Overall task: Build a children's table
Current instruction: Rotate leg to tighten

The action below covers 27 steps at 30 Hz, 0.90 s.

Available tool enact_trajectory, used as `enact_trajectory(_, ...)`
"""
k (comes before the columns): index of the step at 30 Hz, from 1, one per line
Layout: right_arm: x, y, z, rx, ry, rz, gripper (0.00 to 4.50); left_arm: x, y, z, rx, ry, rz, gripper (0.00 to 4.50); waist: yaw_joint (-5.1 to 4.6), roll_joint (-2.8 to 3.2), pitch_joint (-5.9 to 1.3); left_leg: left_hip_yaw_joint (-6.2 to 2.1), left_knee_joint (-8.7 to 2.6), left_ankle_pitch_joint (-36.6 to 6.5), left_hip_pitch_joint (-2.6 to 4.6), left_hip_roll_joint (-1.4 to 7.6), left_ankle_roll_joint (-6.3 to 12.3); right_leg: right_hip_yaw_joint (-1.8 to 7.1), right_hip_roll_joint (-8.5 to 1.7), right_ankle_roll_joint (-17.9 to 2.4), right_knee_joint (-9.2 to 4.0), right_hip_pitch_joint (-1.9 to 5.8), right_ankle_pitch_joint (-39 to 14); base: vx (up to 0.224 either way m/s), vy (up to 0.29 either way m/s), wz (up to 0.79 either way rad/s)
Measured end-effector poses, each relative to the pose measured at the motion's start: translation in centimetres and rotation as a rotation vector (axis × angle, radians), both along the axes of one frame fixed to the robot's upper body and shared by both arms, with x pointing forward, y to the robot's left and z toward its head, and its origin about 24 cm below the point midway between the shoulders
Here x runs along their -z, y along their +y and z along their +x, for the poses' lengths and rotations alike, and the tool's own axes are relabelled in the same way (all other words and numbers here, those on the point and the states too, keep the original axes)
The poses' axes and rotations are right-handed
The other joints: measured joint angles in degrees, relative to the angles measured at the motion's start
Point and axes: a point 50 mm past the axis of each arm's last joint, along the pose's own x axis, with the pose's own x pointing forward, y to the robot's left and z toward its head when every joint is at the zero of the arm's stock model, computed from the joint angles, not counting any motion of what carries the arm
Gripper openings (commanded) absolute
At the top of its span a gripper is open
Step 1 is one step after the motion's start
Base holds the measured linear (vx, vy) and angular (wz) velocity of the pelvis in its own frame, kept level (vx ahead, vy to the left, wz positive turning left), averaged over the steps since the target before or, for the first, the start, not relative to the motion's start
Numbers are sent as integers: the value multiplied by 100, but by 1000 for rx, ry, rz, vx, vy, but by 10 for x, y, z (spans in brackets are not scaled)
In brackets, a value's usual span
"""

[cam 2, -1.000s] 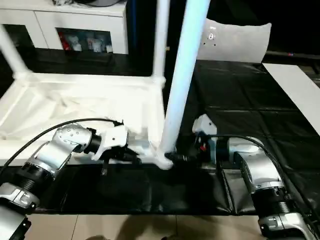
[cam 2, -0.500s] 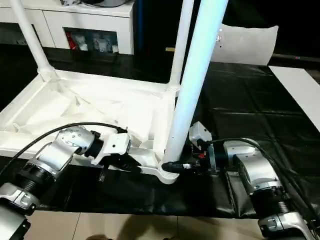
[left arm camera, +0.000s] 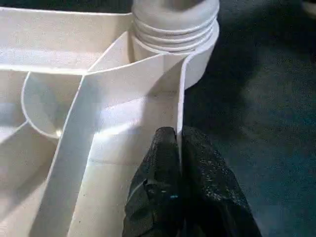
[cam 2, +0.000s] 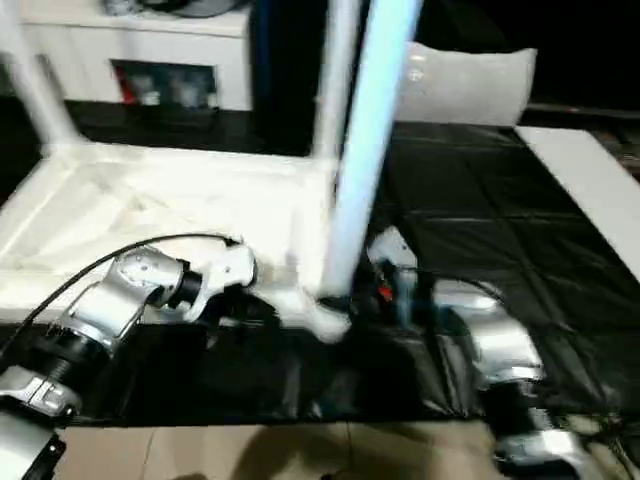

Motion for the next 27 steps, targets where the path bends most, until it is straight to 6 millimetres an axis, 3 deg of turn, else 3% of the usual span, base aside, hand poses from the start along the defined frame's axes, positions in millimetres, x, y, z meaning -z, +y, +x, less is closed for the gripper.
enact_trajectory(2, -1, 7, 10, 134, -4, -12, 202, 1, -7, 3, -85, -13, -5, 0, -115, -1, 0, 0, 3, 0, 1, 0, 0, 1, 0, 0, -2, -1, 0, 0, 0, 0)
enact_trajectory(5, -2, 14, 19, 285, -14, -27, 202, 3, -17, 6, -175, -29, -24, 0, -186, -1, 0, -1, -6, -2, 0, 0, -1, 0, 2, 0, -1, -4, 2, 0, 0, 0)
enact_trajectory(7, -2, 20, 24, 357, -31, -32, 202, 2, -23, 8, -225, -45, -29, 0, -189, -1, 0, -2, -15, -2, -2, 0, -1, -1, 4, -4, 0, -9, 5, 0, 0, 0)
enact_trajectory(9, -2, 20, 25, 395, -46, -29, 255, 1, -27, 8, -247, -59, -27, 0, -167, 1, -1, -4, -23, -6, -10, 0, 7, -2, 4, -16, 0, -13, 12, 0, 0, 0)
enact_trajectory(11, -2, 21, 26, 411, -46, -22, 268, 1, -29, 8, -253, -66, -26, 0, -162, 1, 0, -4, -24, -7, -20, 1, 19, -4, 4, -25, 0, -18, 14, 0, 0, 0)
enact_trajectory(20, 0, 6, 14, 283, -88, -49, 339, -1, -29, 6, -184, -98, -12, 0, -39, 4, 2, -2, -21, -6, -32, 1, 56, -4, 1, -27, -10, -22, 12, 0, 0, 0)
enact_trajectory(27, -5, -17, -1, 50, -101, -58, 406, -3, -11, 1, -19, -109, 20, 0, 39, 10, 7, -4, -17, -5, -34, 1, 56, -5, 1, -28, -7, -21, 12, 0, 0, 0)
